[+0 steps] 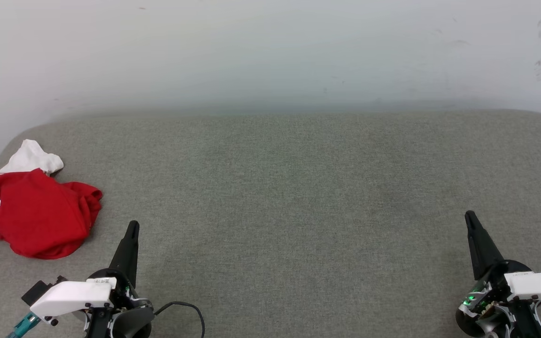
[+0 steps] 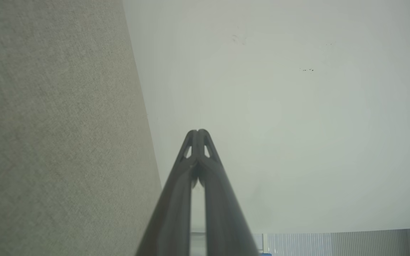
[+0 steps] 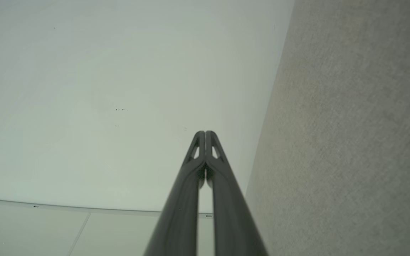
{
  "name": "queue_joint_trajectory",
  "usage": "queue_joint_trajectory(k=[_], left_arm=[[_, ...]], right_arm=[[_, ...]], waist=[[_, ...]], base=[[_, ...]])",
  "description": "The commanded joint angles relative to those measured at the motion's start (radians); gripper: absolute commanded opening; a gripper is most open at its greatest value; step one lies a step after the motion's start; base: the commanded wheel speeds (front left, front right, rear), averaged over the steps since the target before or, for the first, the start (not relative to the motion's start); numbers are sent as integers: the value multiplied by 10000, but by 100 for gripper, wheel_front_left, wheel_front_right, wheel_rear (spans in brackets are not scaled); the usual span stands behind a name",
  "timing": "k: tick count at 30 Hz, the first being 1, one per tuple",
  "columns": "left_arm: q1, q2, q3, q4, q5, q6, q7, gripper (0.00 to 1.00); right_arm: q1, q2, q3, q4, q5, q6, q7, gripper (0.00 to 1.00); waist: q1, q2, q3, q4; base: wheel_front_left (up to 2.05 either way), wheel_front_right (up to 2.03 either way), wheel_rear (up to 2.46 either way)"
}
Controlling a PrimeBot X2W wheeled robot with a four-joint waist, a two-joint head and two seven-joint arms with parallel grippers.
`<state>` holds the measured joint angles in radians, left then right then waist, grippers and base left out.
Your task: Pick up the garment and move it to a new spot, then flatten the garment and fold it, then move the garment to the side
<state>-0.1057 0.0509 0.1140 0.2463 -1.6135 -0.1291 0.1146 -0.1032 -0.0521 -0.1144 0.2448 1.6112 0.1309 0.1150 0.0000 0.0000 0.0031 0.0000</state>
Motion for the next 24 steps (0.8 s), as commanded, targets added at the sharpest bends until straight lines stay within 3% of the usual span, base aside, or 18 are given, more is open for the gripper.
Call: queue_joint_trajectory(k=[1,18,19,24], left_arm=[[-70,-12,23,-2,22,-31,26,0],[-69,-12,20,-2,19,-31,24,0],[1,0,-5,-2,1,0,-3,100],[235,-21,-74,157,31,5,-119,100]], right_arm=[[-104,36,3,9,37,-3,3,0],[-105,36,3,9,37,-3,3,0],[0,0,1,-1,-3,0,-2,100],[225,6,76,205,-90,-2,-99,100]], waist=[[0,0,0,0],[0,0,0,0],[0,0,0,0],[0,0,5,-2]], base=[[0,0,0],[0,0,0],[0,0,0],[0,0,0]])
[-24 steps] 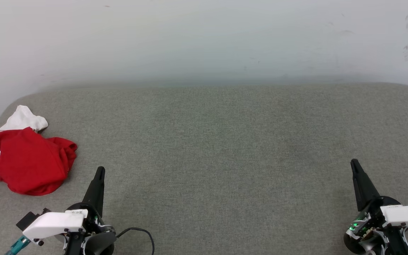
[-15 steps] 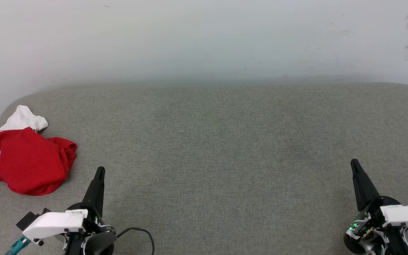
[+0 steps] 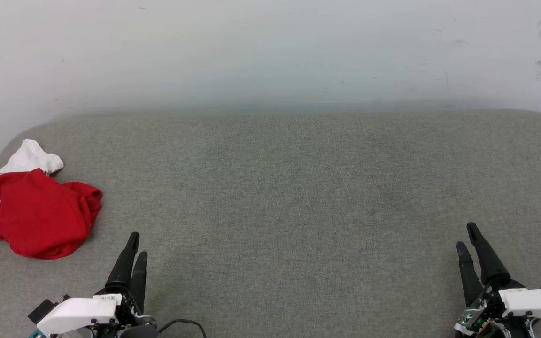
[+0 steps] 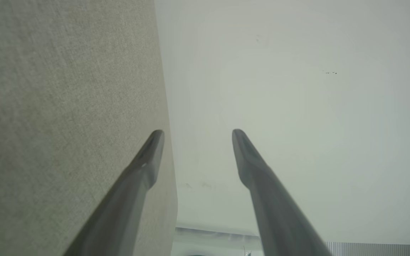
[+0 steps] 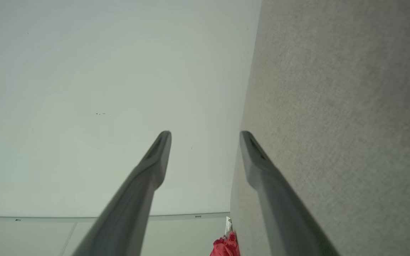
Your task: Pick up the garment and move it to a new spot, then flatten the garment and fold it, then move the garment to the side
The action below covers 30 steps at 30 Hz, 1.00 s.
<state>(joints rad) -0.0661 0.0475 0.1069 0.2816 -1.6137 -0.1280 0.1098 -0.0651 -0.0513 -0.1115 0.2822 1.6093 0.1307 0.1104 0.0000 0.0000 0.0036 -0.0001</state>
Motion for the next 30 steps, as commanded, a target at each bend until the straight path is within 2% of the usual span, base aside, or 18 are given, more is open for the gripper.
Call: queue_joint_trajectory(k=[1,14,19,30], left_arm=[[-138,14,-24,-236,52,-7,-125,100],[153,18,-72,-483,486,-11,-759,100],[201,20,258,-454,1095,-13,-979,100],[91,24,1260,-931,3052,-17,-1421,100]], right_arm=[[-149,-2,85,-179,-120,0,-107,100],[-186,0,227,-91,-1301,0,-749,100],[-239,0,28,-128,-2342,0,-970,100],[-402,2,95,-1007,-5898,0,-1413,100]], waist=[[0,0,1,-2],[0,0,8,-16],[0,0,4,-20],[0,0,32,-33]], base=[[0,0,0],[0,0,0],[0,0,0],[0,0,0]])
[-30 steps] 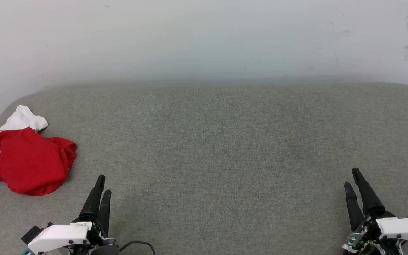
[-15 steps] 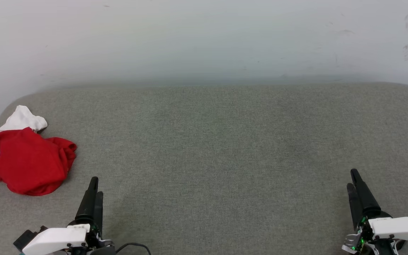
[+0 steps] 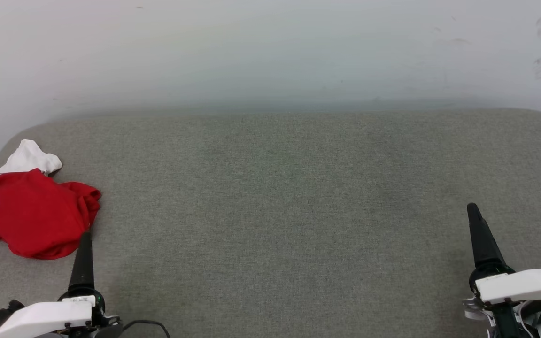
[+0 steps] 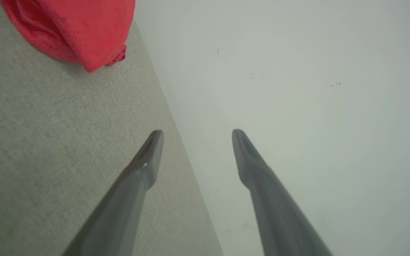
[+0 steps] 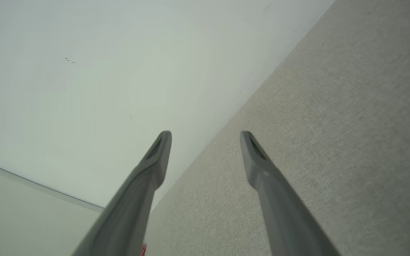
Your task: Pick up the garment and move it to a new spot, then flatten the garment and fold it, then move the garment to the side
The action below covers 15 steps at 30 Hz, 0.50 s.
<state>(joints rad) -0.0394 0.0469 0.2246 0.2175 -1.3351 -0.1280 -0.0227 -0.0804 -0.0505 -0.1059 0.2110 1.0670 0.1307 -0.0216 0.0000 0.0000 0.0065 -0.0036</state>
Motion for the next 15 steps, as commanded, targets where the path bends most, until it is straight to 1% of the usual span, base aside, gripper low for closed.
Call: queue_joint_trajectory(k=[1,4,6,9,15], left_arm=[[-183,30,120,-400,465,-17,-127,100],[-229,31,321,-776,1116,-18,-240,100],[-180,30,284,-1057,1667,7,-310,100],[-69,31,61,-1382,2355,175,-419,100],[209,36,-568,-1927,3657,123,-622,100]], right_arm=[[-243,-6,75,-396,-832,0,-131,100],[-262,-6,131,-690,-1823,0,-245,100],[-276,-6,246,-842,-2470,0,-313,100],[-323,-5,332,-1120,-3342,0,-419,100],[-355,-65,713,-1594,-5267,0,-624,100]], waist=[[0,0,5,5],[0,0,13,7],[0,0,17,4],[0,0,23,-1],[0,0,35,-21]], base=[[0,0,0],[0,0,0],[0,0,0],[0,0,0],[0,0,0]])
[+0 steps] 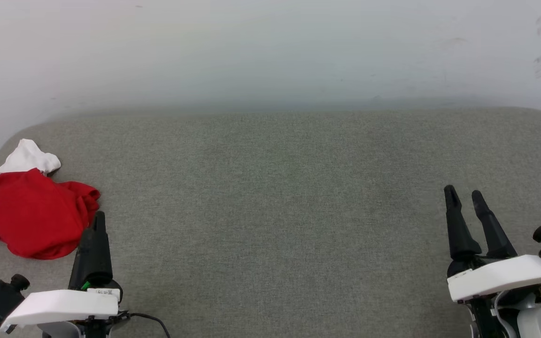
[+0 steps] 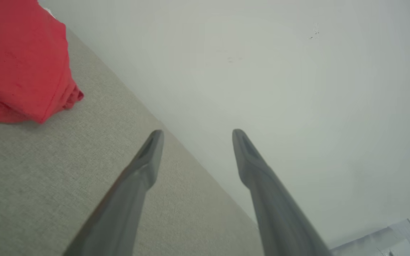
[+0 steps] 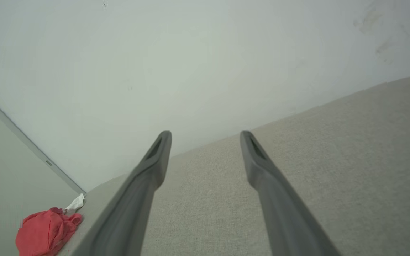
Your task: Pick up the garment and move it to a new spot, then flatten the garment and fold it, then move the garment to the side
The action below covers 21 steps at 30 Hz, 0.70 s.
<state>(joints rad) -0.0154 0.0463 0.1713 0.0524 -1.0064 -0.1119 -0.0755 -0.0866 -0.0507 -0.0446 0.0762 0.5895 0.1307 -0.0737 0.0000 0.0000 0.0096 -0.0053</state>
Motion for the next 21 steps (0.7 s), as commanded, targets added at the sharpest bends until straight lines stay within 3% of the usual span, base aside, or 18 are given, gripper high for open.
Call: queue_joint_trajectory(k=[1,10,11,14,21], left_arm=[[5,40,-111,-358,653,-36,-125,100],[256,42,-1113,-908,3431,178,-400,100],[227,52,-1377,-1074,4167,313,-484,100],[202,277,-1805,-1360,5008,638,-601,100],[277,838,-2959,-1236,5975,1443,-835,100]], right_arm=[[-290,-121,207,-304,-802,0,-132,100],[-219,-84,461,-548,-2715,0,-412,100],[-219,-56,479,-586,-3294,0,-500,100],[-224,-22,477,-591,-3931,-1,-616,100],[-246,5,446,-643,-5261,-1,-859,100]], waist=[[0,0,8,-9],[0,0,49,-60],[0,0,64,-72],[0,0,89,-92],[0,0,124,-103]], base=[[0,0,0],[0,0,0],[0,0,0],[0,0,0],[0,0,0]])
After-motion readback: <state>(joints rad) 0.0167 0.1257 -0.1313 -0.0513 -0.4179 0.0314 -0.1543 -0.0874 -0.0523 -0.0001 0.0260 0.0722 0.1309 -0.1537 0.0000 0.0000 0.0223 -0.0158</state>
